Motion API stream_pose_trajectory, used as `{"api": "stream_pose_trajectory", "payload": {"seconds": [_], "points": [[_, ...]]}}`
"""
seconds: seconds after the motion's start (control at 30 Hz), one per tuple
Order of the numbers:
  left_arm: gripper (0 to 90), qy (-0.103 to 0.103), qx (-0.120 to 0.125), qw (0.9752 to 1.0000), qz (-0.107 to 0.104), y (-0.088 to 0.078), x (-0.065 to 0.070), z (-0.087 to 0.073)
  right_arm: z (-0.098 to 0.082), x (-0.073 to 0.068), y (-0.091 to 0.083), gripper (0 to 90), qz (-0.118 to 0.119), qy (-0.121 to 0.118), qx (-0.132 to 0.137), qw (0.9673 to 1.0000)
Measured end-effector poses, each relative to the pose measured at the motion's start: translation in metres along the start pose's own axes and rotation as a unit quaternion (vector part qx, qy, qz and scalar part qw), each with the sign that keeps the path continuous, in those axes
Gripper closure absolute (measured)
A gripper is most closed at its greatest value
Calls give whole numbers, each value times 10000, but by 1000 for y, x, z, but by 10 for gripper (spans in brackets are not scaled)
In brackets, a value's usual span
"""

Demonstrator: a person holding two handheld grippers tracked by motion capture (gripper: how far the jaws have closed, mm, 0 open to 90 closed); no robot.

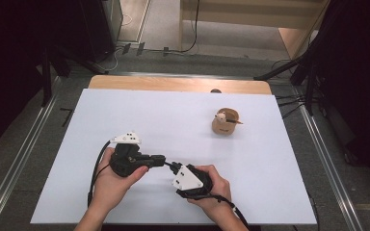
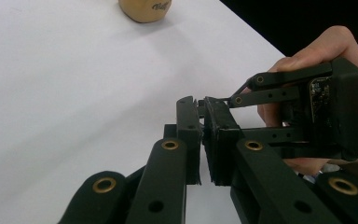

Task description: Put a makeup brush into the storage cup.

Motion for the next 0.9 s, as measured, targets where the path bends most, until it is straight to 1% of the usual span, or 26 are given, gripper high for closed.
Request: {"api": "stream_pose_trajectory", "payload": {"seconds": [0.1, 0.17, 0.2, 0.3, 0.33, 0.43, 0.5, 0.57, 0.63, 0.7, 0.77, 0.83, 0.9], "points": [[864, 3, 85, 10000, -11, -1, 0, 0, 0, 1, 0, 822, 6, 99, 62, 9999], [864, 18, 211, 9998, 46, -3, -1, 1, 0, 3, -1, 751, 14, 269, 90, 9996], [864, 17, 295, 9995, 55, -5, -1, 1, 0, 5, -1, 696, 1, 366, 123, 9993], [864, 15, 560, 9983, 161, -9, -3, 3, 0, 10, -3, 586, 105, 772, 227, 9967], [864, 22, 640, 9978, 179, -11, -4, 3, 0, 12, -4, 553, 98, 870, 270, 9958], [865, 13, 909, 9956, 244, -15, -5, 4, 1, 16, -8, 500, 72, 1208, 441, 9917], [865, 32, 1049, 9940, 310, -18, -6, 4, 2, 19, -11, 479, 58, 1472, 558, 9875], [865, 56, 1212, 9919, 368, -20, -6, 4, 2, 22, -15, 448, 11, 1728, 682, 9826], [865, 78, 1381, 9894, 439, -22, -7, 4, 3, 24, -18, 429, -7, 2041, 806, 9756], [865, 101, 1554, 9867, 463, -24, -7, 4, 4, 27, -21, 417, 85, 2352, 950, 9673], [865, 129, 1718, 9841, 440, -26, -7, 4, 5, 29, -24, 399, 205, 2711, 1086, 9562], [865, 211, 1903, 9803, 488, -27, -6, 4, 5, 30, -26, 381, 319, 3004, 1166, 9461], [866, 240, 2045, 9776, 445, -26, -4, 4, 5, 30, -27, 359, 425, 3363, 1197, 9331]]}}
Point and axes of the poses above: each handheld gripper's, and its own axes: y roughly forward along the jaws, z roughly out of its top, x roughly to its right, the point moved 4 cm from there along y, roughly forward along the jaws
